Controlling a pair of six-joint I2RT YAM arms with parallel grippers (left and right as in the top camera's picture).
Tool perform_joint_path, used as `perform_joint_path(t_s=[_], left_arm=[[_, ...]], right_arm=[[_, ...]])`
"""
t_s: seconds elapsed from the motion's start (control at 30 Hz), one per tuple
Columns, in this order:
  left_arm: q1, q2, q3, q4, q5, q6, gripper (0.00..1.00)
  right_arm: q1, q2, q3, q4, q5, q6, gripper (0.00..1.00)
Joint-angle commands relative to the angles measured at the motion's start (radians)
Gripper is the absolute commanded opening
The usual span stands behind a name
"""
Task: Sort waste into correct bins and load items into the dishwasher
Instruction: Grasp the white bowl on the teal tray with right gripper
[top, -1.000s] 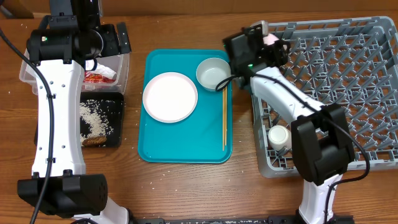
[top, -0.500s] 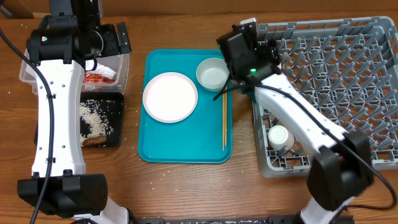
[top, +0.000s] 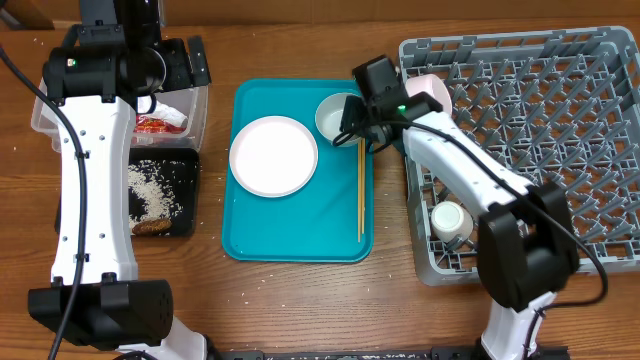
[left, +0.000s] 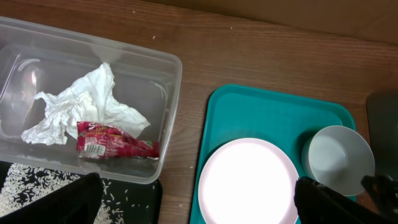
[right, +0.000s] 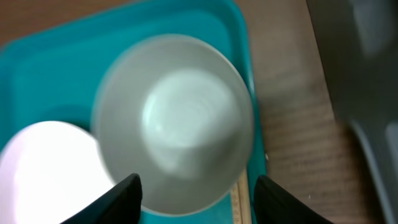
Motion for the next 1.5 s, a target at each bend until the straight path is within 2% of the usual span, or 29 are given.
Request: perform_joint_path(t_s=[0.0,0.33,0.37,0.43,0.63,0.77,0.9,1.13,1.3,1.47], left_arm=[[-0.002,-0.001,0.01,0.0,0.004,0.012,1.0],[-0.002,-0.001,0.01,0.0,0.004,0.012,1.0],[-0.002,-0.001,0.01,0.0,0.004,0.012,1.0],[-0.002,-0.001,0.01,0.0,0.004,0.012,1.0],[-0.002,-0.001,0.01,0.0,0.004,0.012,1.0],[-0.002,-0.001,0.01,0.0,0.004,0.012,1.0],[-0.002,-0.001,0.01,0.0,0.004,0.012,1.0],[-0.002,-0.001,0.01,0.0,0.004,0.012,1.0],[-0.002,-0.001,0.01,0.0,0.004,0.012,1.0],[-0.002,-0.001,0.01,0.0,0.004,0.012,1.0]], right_arm=[[0.001,0.03,-0.009,-0.011,0.007,0.097,0.57],[0.0,0.097,-0.013,-0.035,0.045,0.118,0.47],[0.0,0.101,-0.013,-0.032,0.045,0.118,0.36],[0.0,0.105,-0.013,-0.021,0.05,0.114,0.25],[-0.001,0.105,-0.013,-0.004,0.064,0.109,0.18],[-0.002,0.104,-0.01,-0.003,0.064,0.084,0.04],[-0.001,0.075,0.037,-0.041,0.052,0.042,0.04],[-0.023,-0.089,0.254,-0.326,0.123,-0.021,0.04],[-0.061,-0.252,0.39,-0.532,0.327,-0.026,0.04],[-0.068,-0.412,0.399,-0.696,0.639,-0.061,0.04]])
